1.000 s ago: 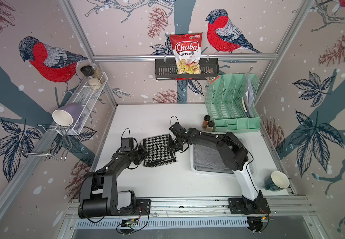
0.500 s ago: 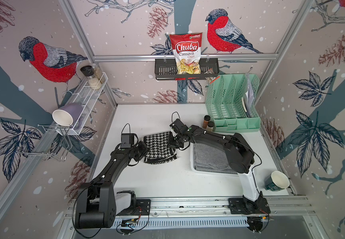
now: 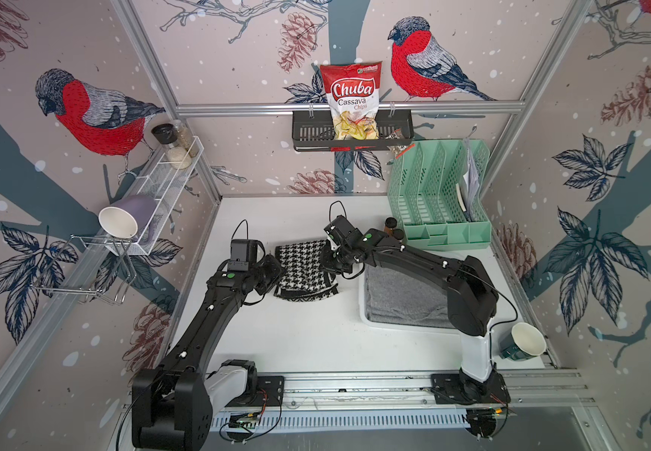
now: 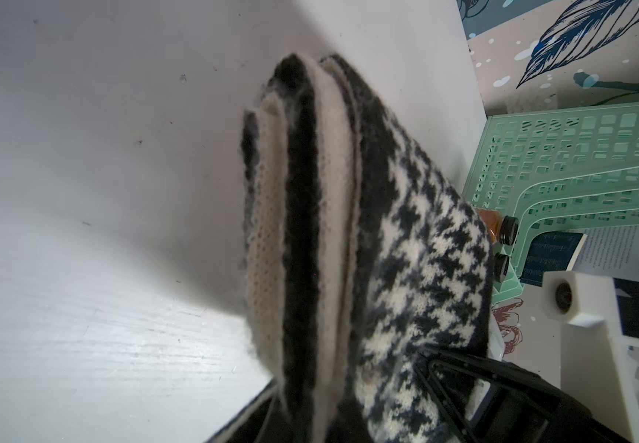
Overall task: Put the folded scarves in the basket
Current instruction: Pick up the scarf at the center of the board, then place the scarf in the basket.
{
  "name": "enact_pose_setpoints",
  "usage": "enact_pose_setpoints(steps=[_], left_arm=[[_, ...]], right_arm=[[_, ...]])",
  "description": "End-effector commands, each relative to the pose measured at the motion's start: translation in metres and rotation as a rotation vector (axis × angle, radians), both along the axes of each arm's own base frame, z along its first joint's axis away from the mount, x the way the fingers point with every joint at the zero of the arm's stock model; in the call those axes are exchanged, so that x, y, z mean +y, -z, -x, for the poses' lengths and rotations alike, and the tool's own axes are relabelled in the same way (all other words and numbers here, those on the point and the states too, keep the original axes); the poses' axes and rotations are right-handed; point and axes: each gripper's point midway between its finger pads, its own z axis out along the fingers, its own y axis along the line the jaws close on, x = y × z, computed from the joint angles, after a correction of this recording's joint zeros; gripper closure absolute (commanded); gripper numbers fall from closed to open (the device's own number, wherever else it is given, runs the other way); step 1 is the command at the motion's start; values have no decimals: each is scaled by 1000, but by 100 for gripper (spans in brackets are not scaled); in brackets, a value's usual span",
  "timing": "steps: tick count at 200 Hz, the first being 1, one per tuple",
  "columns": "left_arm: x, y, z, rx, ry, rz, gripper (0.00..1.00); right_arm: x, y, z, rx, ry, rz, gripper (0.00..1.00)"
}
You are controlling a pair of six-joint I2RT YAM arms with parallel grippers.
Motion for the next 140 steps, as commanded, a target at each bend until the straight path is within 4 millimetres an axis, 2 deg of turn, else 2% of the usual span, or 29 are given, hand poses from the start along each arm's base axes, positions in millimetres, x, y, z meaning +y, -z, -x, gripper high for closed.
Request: enact_pose_setpoints(steps=[1, 28, 64, 76, 87, 90, 106, 123, 125, 140], left_arm=[[-10, -15, 4, 14, -14, 21, 100], [-34, -33, 7, 7, 13, 37, 100], [-78, -55, 12, -15, 62, 82, 100], [-96, -61, 14, -23, 87, 96, 100], [-112, -57, 19, -10, 111, 93, 100], [-119, -68, 17, -33, 119, 104, 100], [-144, -73, 20, -42, 150, 113, 100], [-171, -74, 24, -44, 184, 119, 100], [-174, -75, 24, -45, 189, 121, 100], [-198, -72, 27, -39, 224, 120, 100]], right_arm=[[-13, -13, 1, -27, 21, 27, 100], [-29, -29, 6, -54, 32, 46, 100], [-69, -46, 12, -84, 88, 79, 100], [-85, -53, 14, -96, 111, 88, 100], [-101, -56, 16, -103, 130, 103, 100], [-104, -57, 16, -102, 134, 109, 100], [-127, -62, 19, -117, 164, 132, 100], [-149, -65, 21, -129, 197, 157, 100], [-158, -64, 23, -127, 210, 169, 100], [-181, -62, 27, -125, 247, 191, 100]])
